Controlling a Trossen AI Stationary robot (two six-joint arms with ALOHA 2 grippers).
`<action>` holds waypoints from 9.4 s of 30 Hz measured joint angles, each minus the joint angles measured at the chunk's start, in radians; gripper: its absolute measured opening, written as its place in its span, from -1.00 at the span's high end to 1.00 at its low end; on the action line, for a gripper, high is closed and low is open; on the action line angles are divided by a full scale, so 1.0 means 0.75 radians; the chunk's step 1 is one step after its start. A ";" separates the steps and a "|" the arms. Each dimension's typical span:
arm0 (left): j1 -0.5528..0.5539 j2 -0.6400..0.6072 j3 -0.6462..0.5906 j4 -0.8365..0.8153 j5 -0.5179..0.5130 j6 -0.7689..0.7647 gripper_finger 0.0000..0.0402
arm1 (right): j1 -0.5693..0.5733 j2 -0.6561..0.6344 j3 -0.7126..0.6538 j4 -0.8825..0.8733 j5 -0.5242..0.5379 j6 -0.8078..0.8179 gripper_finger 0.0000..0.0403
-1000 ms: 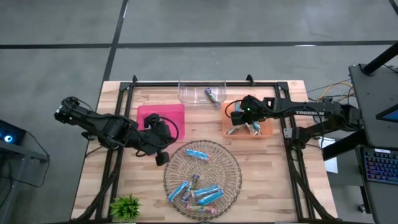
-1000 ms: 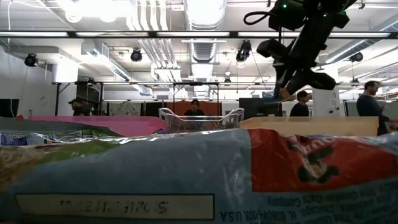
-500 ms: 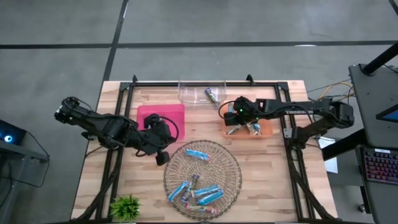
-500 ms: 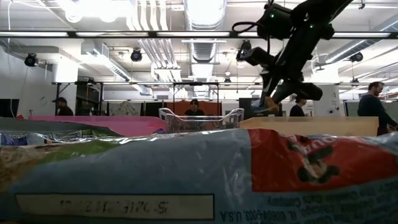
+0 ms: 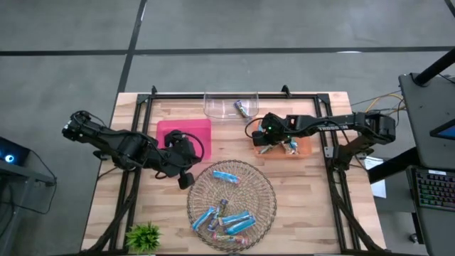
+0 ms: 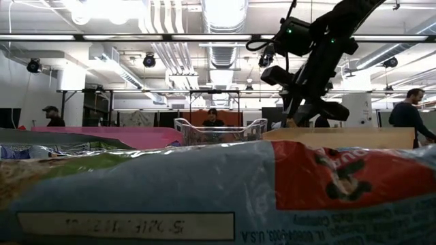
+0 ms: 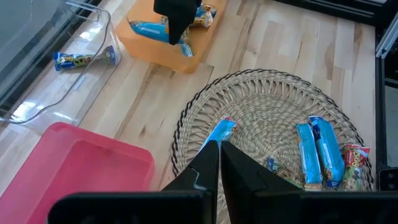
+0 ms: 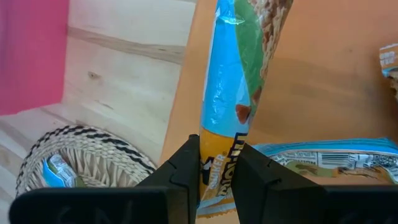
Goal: Pick and place Granola Bars by type
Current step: Put the yellow granola bar into the yellow bin, then put the red granola bar into the pink bin
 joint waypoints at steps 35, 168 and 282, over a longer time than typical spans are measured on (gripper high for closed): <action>0.001 0.000 0.000 0.000 0.000 -0.005 1.00 | 0.005 0.015 0.004 0.042 -0.001 -0.076 0.41; 0.337 0.002 0.000 0.670 0.271 0.692 1.00 | 0.491 -0.946 0.227 -0.092 -0.173 -1.364 0.96; -0.234 0.752 0.279 -0.062 0.746 -0.949 -0.14 | 0.485 -0.928 0.226 -0.262 -0.095 -1.091 0.96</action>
